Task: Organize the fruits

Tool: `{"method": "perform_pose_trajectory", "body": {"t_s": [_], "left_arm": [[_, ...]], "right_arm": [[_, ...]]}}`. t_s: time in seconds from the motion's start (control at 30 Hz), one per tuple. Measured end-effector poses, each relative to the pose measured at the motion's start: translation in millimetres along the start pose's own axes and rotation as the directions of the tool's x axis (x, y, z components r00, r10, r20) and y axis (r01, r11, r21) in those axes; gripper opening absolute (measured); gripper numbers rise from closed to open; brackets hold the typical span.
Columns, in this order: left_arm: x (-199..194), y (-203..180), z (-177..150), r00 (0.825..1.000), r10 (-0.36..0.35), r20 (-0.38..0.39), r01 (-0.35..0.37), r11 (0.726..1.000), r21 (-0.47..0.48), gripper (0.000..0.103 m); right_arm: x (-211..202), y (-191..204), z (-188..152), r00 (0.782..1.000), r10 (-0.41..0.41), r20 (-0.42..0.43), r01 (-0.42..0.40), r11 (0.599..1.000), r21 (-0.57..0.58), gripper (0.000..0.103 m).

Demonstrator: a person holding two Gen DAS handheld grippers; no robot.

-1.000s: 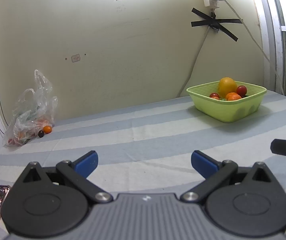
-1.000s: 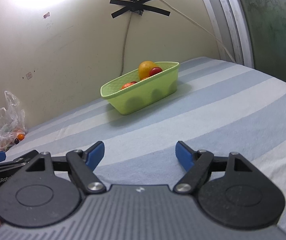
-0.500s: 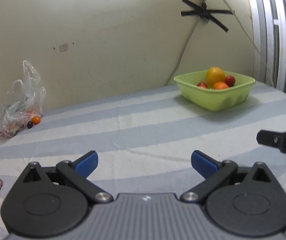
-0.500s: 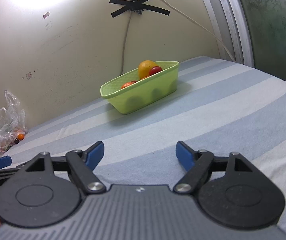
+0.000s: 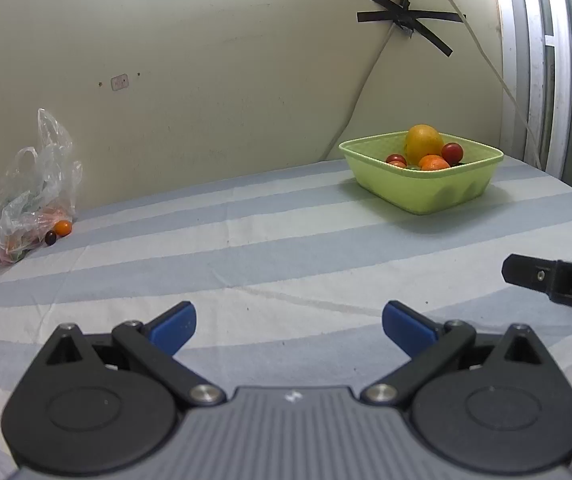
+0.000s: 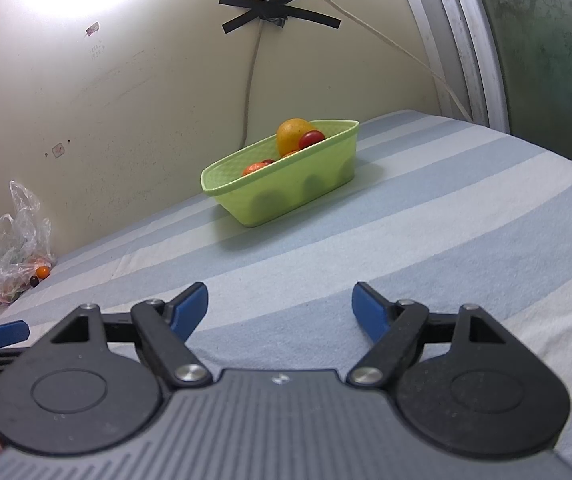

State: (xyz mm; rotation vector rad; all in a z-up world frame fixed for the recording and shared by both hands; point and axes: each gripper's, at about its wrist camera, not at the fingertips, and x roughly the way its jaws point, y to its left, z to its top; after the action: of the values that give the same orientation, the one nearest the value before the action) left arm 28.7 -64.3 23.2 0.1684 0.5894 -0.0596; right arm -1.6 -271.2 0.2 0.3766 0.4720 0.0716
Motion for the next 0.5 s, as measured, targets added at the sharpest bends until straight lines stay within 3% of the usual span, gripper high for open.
{"method": "perform_pose_trajectory", "body": {"t_s": [0.5], "left_arm": [[1.3,-3.4,-1.4,1.0,-0.024,-0.016,0.025,1.0,0.018,0.103]], "right_arm": [[-0.2,-1.5,-0.6,1.0,0.009,-0.002,-0.009,1.0,0.01,0.081]]}}
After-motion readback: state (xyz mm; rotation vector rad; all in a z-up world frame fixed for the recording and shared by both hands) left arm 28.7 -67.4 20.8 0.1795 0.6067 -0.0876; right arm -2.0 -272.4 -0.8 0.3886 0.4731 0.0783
